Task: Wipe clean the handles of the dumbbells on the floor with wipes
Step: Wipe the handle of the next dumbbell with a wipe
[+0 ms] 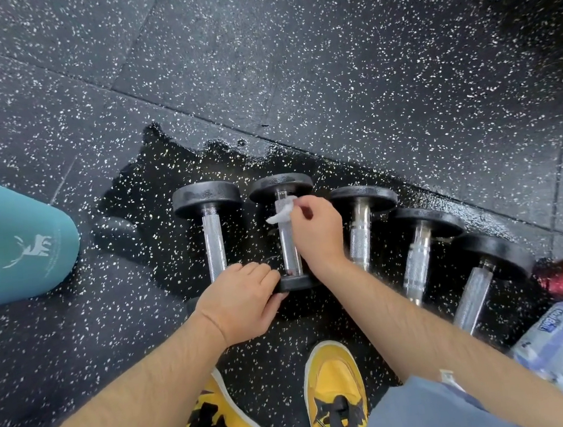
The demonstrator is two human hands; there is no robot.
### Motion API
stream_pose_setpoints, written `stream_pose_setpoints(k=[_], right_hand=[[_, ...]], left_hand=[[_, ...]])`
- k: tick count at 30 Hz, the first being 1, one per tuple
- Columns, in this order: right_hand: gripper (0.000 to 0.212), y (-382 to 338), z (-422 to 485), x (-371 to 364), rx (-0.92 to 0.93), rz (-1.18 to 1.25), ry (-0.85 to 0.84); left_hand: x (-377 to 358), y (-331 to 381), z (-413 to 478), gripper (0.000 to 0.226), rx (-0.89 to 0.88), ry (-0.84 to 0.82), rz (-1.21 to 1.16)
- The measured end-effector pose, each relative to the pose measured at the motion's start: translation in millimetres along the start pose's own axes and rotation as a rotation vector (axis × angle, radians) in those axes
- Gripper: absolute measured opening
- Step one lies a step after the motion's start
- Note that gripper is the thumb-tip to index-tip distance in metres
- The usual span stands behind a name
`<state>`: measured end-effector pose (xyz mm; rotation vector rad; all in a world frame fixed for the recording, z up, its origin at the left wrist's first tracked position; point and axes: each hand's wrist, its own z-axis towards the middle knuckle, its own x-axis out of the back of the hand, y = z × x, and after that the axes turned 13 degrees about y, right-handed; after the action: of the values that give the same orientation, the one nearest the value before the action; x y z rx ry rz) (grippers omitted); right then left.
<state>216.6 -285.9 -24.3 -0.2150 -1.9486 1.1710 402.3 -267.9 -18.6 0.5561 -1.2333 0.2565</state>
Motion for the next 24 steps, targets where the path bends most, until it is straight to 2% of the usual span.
stream_pose_setpoints(k=[8, 14, 20, 24], right_hand=[[0.018, -7, 9, 0, -0.131, 0.072, -0.026], [0.020, -1, -10, 7, -0.077, 0.090, -0.019], [0.012, 3, -14, 10, 0.037, 0.007, -0.038], [0.017, -1, -4, 8, 0.076, 0.013, -0.036]], left_hand=[[0, -1, 0, 0.032, 0.016, -0.025, 0.000], [1, -1, 1, 0.033, 0.014, -0.023, 0.004], [0, 0, 1, 0.033, 0.007, -0.024, 0.004], [0, 0, 3, 0.034, 0.012, -0.026, 0.006]])
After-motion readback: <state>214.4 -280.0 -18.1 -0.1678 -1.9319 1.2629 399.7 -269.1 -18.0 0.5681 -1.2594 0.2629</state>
